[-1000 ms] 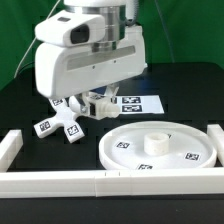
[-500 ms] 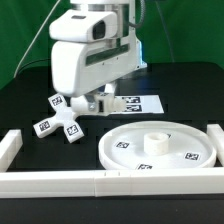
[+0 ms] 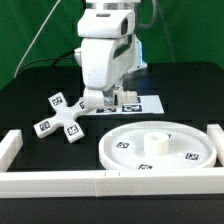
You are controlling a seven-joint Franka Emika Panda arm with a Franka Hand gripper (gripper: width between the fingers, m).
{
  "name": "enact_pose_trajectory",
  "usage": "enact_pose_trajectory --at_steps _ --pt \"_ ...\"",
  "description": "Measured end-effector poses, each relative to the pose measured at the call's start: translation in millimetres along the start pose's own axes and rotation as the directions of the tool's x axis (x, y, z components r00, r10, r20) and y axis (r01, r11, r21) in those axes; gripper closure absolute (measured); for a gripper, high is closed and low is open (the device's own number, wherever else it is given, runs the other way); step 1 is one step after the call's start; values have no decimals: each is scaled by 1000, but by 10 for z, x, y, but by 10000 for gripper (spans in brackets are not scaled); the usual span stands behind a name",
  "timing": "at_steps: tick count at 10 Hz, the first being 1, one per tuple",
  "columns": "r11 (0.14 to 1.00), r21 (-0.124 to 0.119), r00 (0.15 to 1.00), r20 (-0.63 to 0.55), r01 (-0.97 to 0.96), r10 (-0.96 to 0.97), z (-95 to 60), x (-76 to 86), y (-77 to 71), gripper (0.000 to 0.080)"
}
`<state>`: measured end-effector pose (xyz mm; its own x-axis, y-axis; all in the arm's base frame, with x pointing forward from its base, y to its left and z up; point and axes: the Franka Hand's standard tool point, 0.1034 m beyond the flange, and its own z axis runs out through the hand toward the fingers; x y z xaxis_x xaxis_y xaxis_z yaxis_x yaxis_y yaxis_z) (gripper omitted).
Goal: Assemble round table
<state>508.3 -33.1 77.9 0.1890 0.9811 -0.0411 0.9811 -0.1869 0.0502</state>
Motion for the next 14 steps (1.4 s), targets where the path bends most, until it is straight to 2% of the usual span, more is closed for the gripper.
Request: enact_pose_trajectory --at_steps 1,2,3,4,5,8,9,10,11,12,14 --pt "999 -13 999 1 51 -51 4 30 -19 482" --pt "983 -32 984 -3 179 -179 23 176 -188 482" --pt "959 -37 960 -11 280 -281 -22 269 -346 482" --pt "944 -59 946 -9 324 -325 -54 258 -386 482" --pt "930 -55 931 1 364 -364 -41 177 -378 482" --pt "835 -50 836 35 549 -548 -18 172 -394 482" --pt "763 -79 767 43 641 -640 22 263 -477 482" --pt "661 -93 667 57 745 -743 55 321 -570 482" --pt "615 -101 622 65 782 -780 78 316 -625 482" --pt "604 -85 609 66 792 -790 81 278 -611 482" --pt "523 -71 528 83 849 -845 86 254 -612 482"
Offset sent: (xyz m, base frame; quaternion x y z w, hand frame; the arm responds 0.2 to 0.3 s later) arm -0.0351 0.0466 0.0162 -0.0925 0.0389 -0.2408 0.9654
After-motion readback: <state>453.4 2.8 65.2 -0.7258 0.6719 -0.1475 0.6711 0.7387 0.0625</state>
